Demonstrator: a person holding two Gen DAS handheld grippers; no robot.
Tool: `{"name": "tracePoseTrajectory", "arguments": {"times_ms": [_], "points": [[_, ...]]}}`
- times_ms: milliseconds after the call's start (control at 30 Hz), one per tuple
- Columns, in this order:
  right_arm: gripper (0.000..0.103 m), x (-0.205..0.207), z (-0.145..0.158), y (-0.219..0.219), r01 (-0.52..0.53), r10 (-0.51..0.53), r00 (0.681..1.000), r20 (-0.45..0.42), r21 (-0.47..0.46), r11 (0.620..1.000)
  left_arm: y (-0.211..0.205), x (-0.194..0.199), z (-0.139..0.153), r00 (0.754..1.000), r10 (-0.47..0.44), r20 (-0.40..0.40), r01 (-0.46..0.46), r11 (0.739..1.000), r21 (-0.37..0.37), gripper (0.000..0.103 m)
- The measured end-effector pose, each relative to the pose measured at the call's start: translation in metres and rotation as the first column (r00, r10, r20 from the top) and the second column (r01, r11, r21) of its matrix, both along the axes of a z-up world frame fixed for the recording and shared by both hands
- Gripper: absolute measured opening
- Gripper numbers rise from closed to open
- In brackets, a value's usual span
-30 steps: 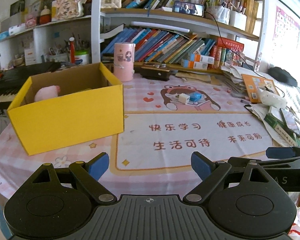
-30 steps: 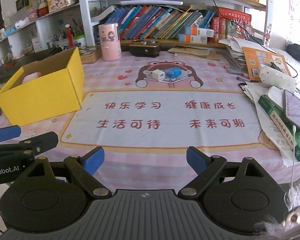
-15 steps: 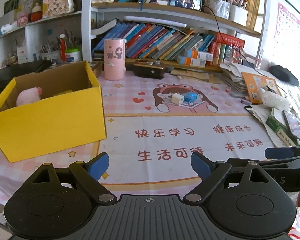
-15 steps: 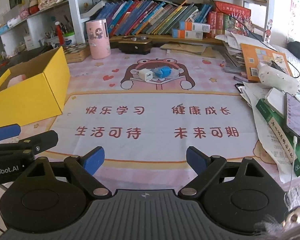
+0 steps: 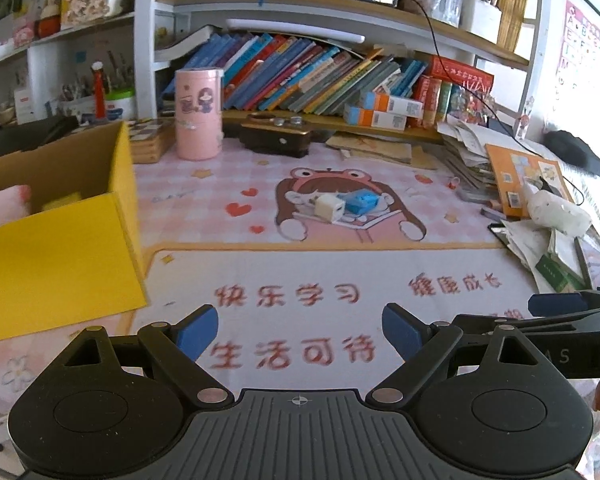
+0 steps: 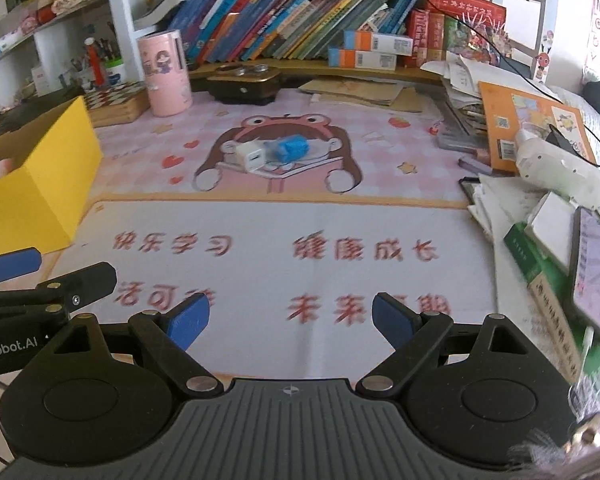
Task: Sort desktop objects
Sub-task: 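Move both tools toward the white charger cube and blue wrapped item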
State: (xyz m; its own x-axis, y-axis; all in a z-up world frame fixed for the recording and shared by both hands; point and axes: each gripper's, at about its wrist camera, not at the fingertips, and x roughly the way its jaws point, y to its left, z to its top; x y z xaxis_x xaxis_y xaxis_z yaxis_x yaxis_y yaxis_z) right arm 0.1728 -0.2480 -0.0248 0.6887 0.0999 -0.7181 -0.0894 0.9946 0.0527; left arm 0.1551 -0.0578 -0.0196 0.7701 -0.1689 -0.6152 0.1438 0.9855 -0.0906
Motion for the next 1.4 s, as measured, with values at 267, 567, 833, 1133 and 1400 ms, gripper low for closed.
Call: {"name": "tracePoseTrajectory", "arguments": {"times_ms": [267, 567, 833, 1133, 1400], "points": [[0.089, 0.036, 0.0, -0.028, -0.032, 0.032, 0.999, -0.005, -0.001, 0.999, -0.024, 0.028, -0.001, 0.999, 0.038, -0.005, -0.038, 0.999, -0.004, 0.091], [0.089, 0.081, -0.003, -0.042, -0.116, 0.116, 0.993, 0.011, 0.015, 0.993, -0.041, 0.053, 0.001, 0.994, 0.107, 0.001, -0.107, 0.994, 0.015, 0.091], [0.086, 0.13, -0.006, -0.041, -0.182, 0.181, 0.982, 0.051, 0.016, 0.983, -0.051, 0.069, 0.001, 0.99, 0.14, -0.005, -0.139, 0.989, 0.049, 0.091], [0.081, 0.187, -0.023, -0.036, -0.262, 0.261, 0.964, 0.047, 0.003, 0.965, -0.052, 0.094, -0.001, 0.984, 0.175, 0.01, -0.175, 0.979, 0.102, 0.091], [0.074, 0.23, -0.042, -0.024, -0.306, 0.306, 0.951, 0.036, 0.006, 0.952, -0.056, 0.106, -0.003, 0.982, 0.187, 0.008, -0.187, 0.975, 0.121, 0.091]]}}
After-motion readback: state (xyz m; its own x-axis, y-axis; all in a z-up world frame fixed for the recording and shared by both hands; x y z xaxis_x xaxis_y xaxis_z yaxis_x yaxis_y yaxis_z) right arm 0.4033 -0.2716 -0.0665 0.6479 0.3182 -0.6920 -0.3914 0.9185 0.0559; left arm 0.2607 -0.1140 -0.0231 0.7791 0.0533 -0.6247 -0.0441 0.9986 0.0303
